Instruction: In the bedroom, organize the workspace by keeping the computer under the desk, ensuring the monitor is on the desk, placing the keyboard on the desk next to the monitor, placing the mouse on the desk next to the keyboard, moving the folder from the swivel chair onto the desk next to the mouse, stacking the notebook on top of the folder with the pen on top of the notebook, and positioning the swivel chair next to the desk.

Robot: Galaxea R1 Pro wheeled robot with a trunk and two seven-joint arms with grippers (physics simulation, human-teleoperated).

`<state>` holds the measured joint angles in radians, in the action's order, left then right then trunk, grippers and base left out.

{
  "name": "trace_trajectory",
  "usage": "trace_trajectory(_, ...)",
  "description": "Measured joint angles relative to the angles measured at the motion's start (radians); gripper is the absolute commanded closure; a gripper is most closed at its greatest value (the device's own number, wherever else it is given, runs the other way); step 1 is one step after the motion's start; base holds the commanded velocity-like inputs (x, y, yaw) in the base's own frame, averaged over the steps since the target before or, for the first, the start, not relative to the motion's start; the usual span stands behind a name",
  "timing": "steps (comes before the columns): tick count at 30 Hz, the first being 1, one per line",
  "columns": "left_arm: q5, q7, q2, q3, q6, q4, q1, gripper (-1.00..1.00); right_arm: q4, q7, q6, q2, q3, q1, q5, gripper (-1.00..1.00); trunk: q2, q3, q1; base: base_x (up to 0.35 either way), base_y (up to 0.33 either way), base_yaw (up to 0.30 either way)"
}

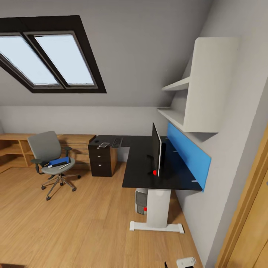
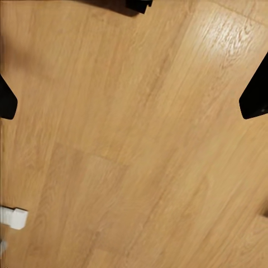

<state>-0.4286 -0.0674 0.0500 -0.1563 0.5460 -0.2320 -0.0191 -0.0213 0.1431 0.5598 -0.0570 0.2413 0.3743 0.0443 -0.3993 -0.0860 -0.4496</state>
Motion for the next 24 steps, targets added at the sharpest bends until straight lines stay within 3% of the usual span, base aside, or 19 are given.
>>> trace_trajectory(6,0.003,0.038,0.002,0.003,0.0,0.0,0.0,-1.0,0.0,0.001,0.0,-0.004,0.0,0.0,0.0,-1.0,0.0,0.0,0.0,0.0,0.0,-0.019)
trace_trajectory(13,0.005,0.054,0.004,0.004,-0.001,0.001,0.0,-1.0,0.0,0.001,0.0,-0.005,-0.001,-0.001,0.0,-1.0,0.0,-0.006,0.0,0.0,0.03,-0.157)
trace_trajectory(24,0.005,0.057,0.003,0.004,-0.001,0.001,0.0,-1.0,0.0,0.001,-0.001,-0.007,0.0,0.0,0.002,-1.0,0.0,-0.019,0.0,0.0,0.234,-0.154)
